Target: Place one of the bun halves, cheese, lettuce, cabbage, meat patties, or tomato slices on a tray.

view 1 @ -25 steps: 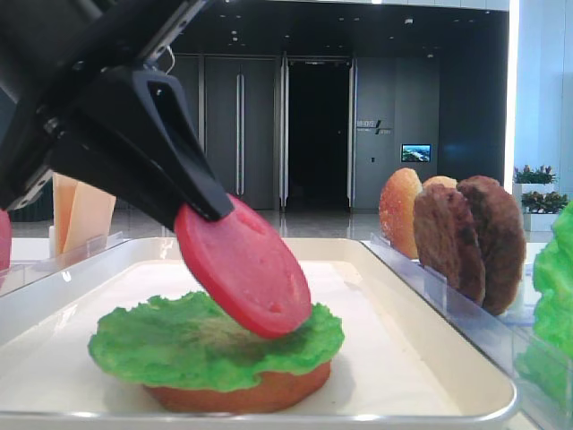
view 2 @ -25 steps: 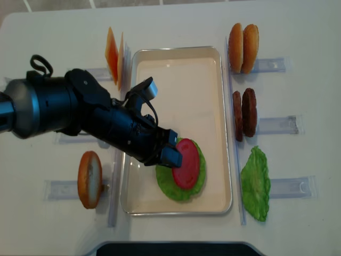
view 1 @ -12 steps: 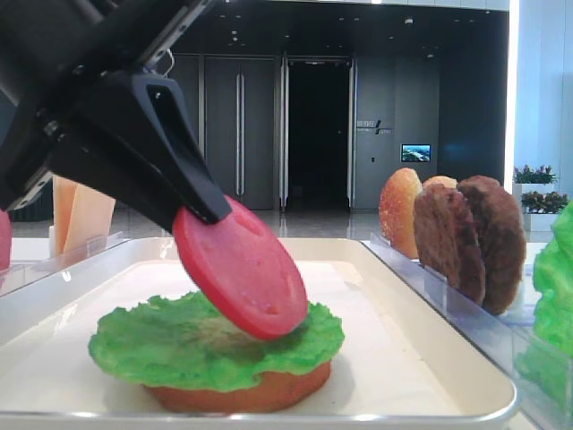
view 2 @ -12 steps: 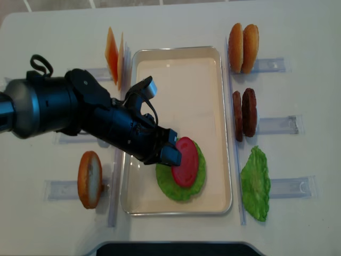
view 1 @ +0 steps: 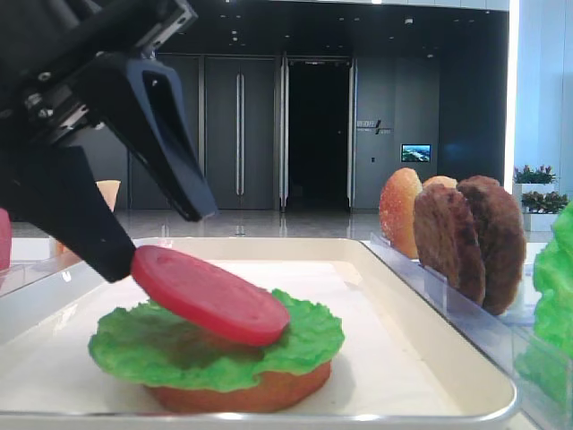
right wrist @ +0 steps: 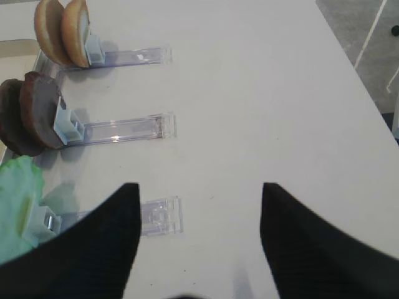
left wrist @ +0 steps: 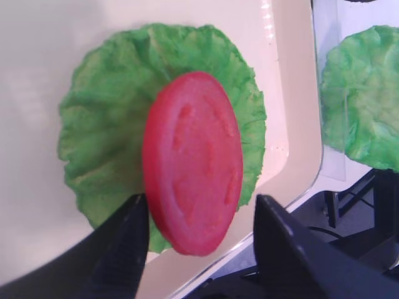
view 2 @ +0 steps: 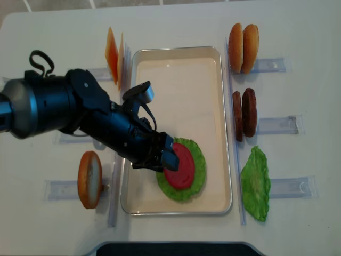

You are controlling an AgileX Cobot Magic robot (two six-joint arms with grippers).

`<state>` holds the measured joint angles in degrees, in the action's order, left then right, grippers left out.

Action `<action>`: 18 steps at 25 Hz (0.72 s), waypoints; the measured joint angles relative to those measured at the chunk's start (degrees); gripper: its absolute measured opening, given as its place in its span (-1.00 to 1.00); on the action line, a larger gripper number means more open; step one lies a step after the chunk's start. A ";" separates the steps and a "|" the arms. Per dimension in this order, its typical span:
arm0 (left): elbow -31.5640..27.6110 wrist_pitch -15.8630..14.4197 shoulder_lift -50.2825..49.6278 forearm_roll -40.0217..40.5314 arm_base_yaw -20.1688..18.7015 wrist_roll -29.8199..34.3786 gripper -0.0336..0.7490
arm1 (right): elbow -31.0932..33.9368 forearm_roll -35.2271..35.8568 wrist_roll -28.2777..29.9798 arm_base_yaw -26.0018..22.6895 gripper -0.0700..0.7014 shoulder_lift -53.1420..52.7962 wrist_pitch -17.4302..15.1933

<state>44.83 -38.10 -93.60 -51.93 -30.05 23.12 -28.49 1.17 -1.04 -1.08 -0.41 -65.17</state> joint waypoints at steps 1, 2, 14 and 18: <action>0.17 0.00 0.47 1.31 0.00 -1.00 0.17 | 0.00 0.00 0.00 0.00 0.30 0.00 0.00; 0.40 0.00 0.94 2.48 0.00 -2.32 0.20 | 0.00 0.00 0.00 0.00 0.30 0.00 0.00; 8.83 -4.78 8.17 25.55 0.00 -21.74 0.25 | 0.00 0.00 0.00 0.00 0.30 0.00 0.00; 13.07 -9.17 10.23 33.52 1.54 -25.91 0.25 | 0.00 0.00 0.00 0.00 0.30 0.00 0.00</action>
<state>57.90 -47.26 -83.37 -18.41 -28.51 -2.79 -28.49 1.17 -1.04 -1.08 -0.41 -65.17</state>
